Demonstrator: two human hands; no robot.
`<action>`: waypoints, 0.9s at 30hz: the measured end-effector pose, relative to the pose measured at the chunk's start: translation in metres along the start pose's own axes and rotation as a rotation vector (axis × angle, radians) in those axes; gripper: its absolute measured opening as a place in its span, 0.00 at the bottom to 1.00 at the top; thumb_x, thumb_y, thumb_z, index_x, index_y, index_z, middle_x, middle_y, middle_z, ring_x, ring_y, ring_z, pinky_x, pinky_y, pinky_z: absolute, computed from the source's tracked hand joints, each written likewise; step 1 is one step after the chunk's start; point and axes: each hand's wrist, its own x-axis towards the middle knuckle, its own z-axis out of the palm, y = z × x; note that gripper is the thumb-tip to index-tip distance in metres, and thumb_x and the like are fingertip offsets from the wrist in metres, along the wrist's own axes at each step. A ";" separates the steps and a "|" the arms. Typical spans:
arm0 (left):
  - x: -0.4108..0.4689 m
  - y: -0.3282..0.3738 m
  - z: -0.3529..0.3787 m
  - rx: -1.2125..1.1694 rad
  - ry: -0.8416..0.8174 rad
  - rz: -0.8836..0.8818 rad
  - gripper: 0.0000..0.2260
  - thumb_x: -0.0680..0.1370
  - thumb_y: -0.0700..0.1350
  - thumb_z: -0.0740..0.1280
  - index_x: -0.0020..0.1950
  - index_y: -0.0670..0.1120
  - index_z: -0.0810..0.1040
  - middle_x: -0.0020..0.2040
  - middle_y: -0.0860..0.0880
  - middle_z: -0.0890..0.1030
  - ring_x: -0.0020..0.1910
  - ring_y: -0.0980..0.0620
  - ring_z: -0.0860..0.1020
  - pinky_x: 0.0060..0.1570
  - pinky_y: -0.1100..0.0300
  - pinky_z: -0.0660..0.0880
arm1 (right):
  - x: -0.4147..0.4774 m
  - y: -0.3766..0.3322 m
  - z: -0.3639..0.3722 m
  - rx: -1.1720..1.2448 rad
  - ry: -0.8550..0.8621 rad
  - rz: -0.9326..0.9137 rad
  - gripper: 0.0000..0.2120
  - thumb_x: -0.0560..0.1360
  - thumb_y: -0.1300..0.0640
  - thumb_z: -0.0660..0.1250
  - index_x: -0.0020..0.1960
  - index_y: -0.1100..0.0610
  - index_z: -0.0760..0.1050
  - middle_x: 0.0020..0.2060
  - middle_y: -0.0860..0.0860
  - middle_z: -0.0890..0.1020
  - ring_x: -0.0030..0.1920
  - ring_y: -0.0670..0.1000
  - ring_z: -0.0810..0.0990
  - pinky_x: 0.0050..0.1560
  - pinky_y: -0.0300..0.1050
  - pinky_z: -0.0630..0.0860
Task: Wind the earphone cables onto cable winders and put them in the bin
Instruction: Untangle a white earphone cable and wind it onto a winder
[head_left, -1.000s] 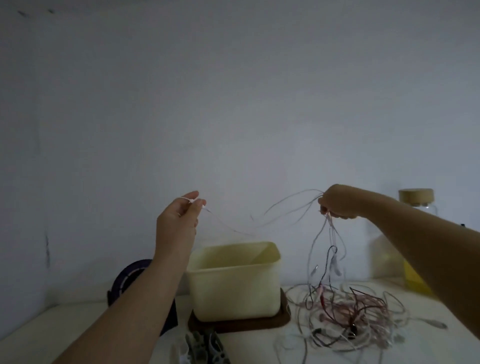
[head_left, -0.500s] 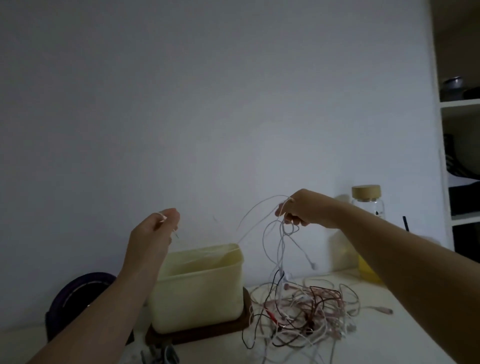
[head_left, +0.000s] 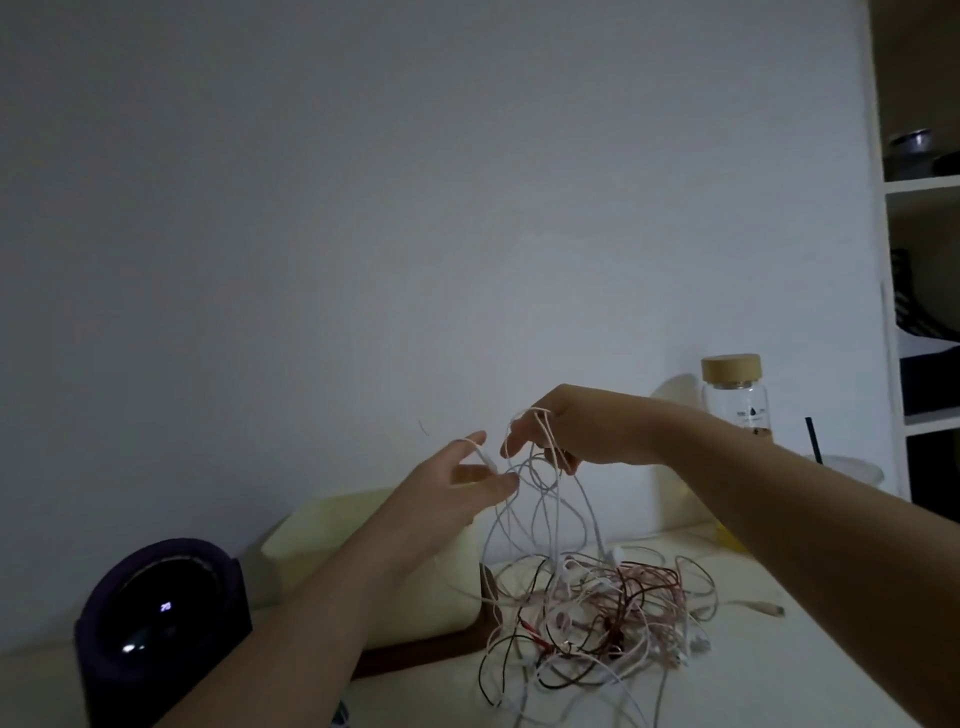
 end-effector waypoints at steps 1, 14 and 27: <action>0.001 0.000 0.003 -0.030 -0.009 0.001 0.22 0.76 0.54 0.68 0.69 0.59 0.68 0.44 0.62 0.81 0.36 0.63 0.73 0.34 0.71 0.68 | -0.002 -0.001 0.001 -0.012 -0.007 -0.029 0.17 0.80 0.65 0.54 0.52 0.57 0.81 0.34 0.54 0.74 0.33 0.49 0.71 0.37 0.39 0.71; -0.004 -0.011 0.007 -0.057 0.204 0.169 0.06 0.76 0.40 0.70 0.40 0.49 0.83 0.40 0.58 0.85 0.43 0.61 0.83 0.54 0.60 0.76 | -0.004 0.019 0.010 0.243 0.218 -0.024 0.18 0.82 0.56 0.56 0.45 0.63 0.80 0.31 0.49 0.81 0.29 0.46 0.73 0.32 0.38 0.69; -0.014 -0.044 0.011 0.293 0.223 0.284 0.06 0.78 0.42 0.67 0.41 0.49 0.77 0.23 0.60 0.72 0.22 0.57 0.64 0.26 0.67 0.61 | -0.003 0.021 0.013 1.080 0.373 0.054 0.15 0.83 0.57 0.52 0.48 0.63 0.75 0.35 0.55 0.83 0.37 0.52 0.81 0.43 0.44 0.77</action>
